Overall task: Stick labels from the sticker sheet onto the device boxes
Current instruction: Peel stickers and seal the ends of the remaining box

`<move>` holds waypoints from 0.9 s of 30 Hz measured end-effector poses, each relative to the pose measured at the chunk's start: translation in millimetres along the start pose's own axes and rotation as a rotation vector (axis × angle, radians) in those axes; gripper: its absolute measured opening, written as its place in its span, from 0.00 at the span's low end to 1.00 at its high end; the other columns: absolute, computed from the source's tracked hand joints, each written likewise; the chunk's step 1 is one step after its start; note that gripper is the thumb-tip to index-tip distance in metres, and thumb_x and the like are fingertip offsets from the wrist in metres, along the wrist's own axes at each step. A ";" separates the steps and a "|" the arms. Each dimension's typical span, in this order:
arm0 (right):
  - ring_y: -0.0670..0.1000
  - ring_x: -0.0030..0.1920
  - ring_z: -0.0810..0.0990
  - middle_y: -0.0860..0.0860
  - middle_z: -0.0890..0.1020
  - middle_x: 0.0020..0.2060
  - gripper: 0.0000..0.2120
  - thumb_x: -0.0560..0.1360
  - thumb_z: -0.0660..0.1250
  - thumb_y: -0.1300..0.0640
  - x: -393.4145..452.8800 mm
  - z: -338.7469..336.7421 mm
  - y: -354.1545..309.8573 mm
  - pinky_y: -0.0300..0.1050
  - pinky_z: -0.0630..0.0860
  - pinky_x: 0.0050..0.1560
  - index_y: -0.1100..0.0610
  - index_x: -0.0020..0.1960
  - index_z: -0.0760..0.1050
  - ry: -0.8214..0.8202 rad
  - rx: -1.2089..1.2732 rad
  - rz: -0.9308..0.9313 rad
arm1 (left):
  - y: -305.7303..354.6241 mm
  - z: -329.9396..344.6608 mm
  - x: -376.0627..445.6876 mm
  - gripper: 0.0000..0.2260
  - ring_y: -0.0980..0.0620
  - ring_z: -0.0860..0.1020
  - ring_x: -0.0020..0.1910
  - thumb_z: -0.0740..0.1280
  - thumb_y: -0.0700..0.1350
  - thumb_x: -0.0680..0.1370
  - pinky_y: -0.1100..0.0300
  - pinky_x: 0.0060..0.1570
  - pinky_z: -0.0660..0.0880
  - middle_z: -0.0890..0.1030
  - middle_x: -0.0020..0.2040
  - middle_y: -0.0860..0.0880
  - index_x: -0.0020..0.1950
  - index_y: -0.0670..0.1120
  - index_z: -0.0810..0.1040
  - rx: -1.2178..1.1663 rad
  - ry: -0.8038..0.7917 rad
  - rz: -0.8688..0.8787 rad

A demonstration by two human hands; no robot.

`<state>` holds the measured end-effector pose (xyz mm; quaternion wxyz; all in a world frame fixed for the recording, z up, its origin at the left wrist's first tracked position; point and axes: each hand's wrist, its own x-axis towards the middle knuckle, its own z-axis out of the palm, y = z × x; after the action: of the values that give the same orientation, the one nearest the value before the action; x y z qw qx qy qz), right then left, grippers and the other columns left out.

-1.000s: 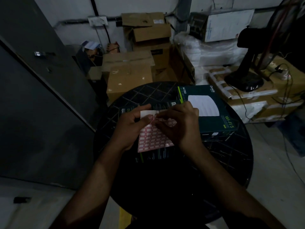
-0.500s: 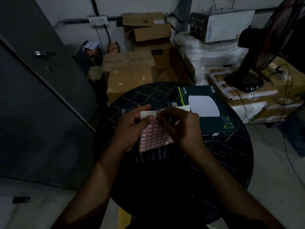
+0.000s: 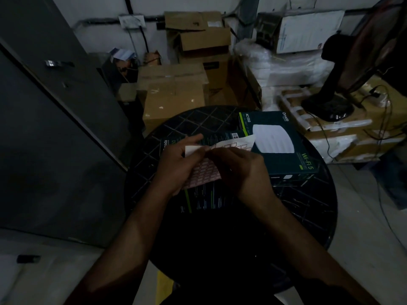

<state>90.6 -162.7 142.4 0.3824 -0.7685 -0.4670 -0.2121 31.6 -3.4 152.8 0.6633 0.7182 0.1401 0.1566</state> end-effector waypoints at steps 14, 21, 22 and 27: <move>0.48 0.43 0.86 0.50 0.88 0.45 0.09 0.76 0.71 0.58 0.1 -0.3 0.1 0.45 0.83 0.47 0.55 0.55 0.84 0.002 0.172 0.281 | -3.0 -0.7 2.3 0.13 0.55 0.76 0.65 0.71 0.41 0.77 0.46 0.66 0.73 0.79 0.63 0.55 0.38 0.57 0.86 0.006 0.034 0.025; 0.45 0.41 0.84 0.48 0.87 0.43 0.06 0.78 0.71 0.55 0.7 2.3 3.2 0.46 0.81 0.44 0.55 0.52 0.84 0.038 0.179 0.341 | 0.9 1.8 0.1 0.15 0.52 0.77 0.65 0.71 0.39 0.77 0.48 0.63 0.75 0.80 0.62 0.53 0.36 0.56 0.85 -0.035 0.071 0.011; 0.45 0.40 0.84 0.48 0.86 0.42 0.05 0.78 0.71 0.55 0.8 2.5 2.9 0.46 0.81 0.43 0.56 0.52 0.84 0.056 0.180 0.351 | 1.1 1.8 0.2 0.14 0.52 0.77 0.65 0.70 0.39 0.77 0.48 0.64 0.75 0.80 0.61 0.54 0.36 0.56 0.85 -0.044 0.080 0.010; 0.46 0.38 0.84 0.47 0.85 0.38 0.04 0.78 0.71 0.55 3.4 1.2 2.3 0.51 0.81 0.40 0.55 0.48 0.83 0.059 0.274 0.448 | 1.0 1.2 0.6 0.11 0.52 0.75 0.67 0.70 0.39 0.78 0.47 0.66 0.73 0.79 0.62 0.52 0.40 0.53 0.84 -0.013 0.078 0.021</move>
<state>94.2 -160.4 143.0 0.5339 -0.7872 -0.2982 -0.0793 32.6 -4.3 153.7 0.6605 0.7085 0.1572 0.1924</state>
